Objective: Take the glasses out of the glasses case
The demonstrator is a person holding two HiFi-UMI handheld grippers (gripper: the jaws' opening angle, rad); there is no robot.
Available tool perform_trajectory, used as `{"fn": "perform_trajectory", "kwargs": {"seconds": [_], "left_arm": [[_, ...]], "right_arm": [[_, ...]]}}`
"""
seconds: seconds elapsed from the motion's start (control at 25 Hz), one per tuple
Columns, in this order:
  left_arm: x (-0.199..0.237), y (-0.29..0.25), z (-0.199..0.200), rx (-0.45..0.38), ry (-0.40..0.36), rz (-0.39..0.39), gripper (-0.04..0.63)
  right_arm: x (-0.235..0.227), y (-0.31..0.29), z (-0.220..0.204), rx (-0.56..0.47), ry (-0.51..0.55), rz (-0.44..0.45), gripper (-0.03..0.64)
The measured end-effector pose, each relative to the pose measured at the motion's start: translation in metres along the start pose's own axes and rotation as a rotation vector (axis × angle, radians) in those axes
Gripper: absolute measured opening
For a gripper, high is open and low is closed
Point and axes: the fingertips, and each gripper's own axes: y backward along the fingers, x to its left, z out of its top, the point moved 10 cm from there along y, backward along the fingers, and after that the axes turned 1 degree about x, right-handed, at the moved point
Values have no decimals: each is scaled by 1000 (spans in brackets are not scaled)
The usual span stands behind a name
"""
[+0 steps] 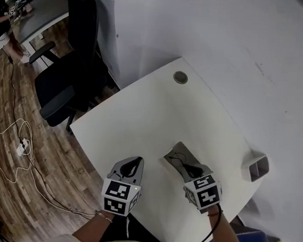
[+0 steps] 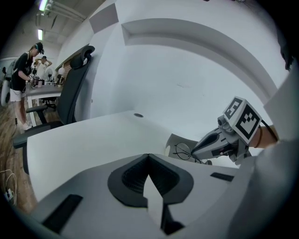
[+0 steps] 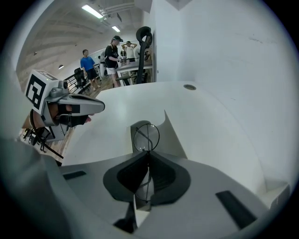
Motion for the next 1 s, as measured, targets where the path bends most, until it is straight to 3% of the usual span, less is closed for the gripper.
{"fn": "perform_trajectory", "kwargs": {"seconds": [0.52,1.0], "left_arm": [[-9,17,27,-70,-60,-28,8],[-27,25,76,-204,-126,-91,8]], "right_arm": [[13,40,18,-175,-46,-185,37],[25,108,39,-406,-157,-285,37]]}}
